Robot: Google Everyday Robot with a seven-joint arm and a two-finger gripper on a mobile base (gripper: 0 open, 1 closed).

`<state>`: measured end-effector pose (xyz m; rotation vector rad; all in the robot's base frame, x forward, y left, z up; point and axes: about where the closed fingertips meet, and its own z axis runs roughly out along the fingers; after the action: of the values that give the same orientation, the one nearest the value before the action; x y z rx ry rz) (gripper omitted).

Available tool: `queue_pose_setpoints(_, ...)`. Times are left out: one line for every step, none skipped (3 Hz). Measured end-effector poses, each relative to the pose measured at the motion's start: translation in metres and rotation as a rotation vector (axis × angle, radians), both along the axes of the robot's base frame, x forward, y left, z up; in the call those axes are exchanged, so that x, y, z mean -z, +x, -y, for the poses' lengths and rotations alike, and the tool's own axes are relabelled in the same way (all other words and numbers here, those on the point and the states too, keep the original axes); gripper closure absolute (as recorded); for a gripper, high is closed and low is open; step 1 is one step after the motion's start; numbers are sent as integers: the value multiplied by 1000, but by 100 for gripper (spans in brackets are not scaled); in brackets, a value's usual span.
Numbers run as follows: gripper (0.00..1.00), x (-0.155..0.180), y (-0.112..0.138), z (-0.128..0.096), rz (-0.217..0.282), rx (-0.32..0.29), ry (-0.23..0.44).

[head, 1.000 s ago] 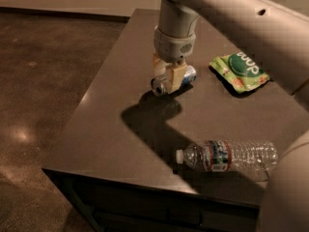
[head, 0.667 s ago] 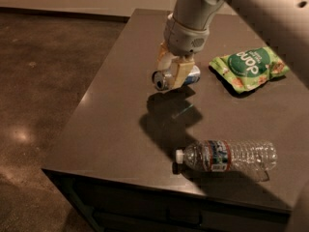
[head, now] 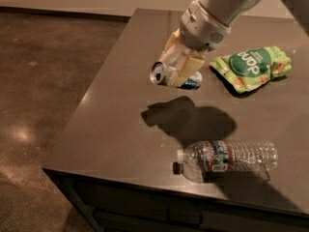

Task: Place redbull can upright

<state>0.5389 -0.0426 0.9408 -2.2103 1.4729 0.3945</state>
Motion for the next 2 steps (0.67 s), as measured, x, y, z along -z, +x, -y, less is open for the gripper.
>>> queue_pose_setpoints(100, -11, -14, -5, -95, 65, 165)
queue_pose_setpoints(100, -19, -24, -19, -203, 110, 324)
